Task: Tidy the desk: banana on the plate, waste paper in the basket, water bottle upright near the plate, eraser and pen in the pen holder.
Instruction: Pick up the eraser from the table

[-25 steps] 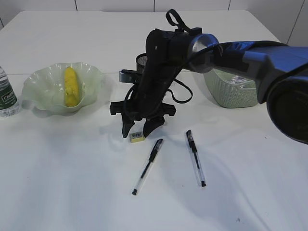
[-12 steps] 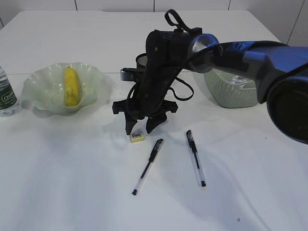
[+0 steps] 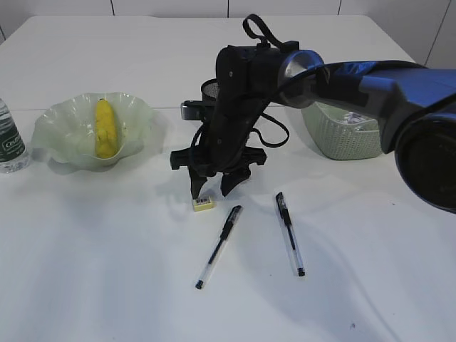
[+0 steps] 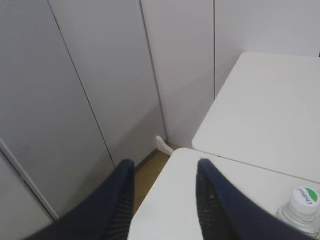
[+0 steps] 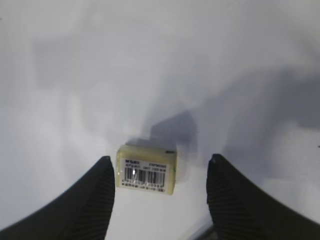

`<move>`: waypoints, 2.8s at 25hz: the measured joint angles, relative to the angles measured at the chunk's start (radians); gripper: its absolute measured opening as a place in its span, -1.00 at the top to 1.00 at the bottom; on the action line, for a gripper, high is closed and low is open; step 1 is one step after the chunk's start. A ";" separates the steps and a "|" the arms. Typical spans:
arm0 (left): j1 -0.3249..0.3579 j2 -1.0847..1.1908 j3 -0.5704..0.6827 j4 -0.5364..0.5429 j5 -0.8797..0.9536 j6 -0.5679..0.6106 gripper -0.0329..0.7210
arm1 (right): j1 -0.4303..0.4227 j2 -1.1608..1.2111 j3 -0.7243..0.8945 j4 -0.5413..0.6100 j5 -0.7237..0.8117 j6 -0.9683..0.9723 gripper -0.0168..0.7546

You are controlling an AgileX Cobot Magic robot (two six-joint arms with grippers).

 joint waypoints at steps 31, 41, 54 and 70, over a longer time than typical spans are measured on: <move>0.000 0.000 0.000 0.000 0.000 0.000 0.20 | 0.001 0.000 0.000 0.028 0.028 0.016 -0.11; 0.000 0.000 0.000 0.000 0.001 0.000 0.20 | 0.001 0.000 0.000 0.031 0.011 0.016 -0.11; 0.000 0.000 0.000 0.026 0.002 0.000 0.20 | 0.001 0.000 0.000 0.143 -0.047 0.013 -0.11; 0.000 0.000 0.000 0.030 0.002 0.000 0.21 | 0.001 0.000 0.000 -0.004 -0.033 0.023 -0.10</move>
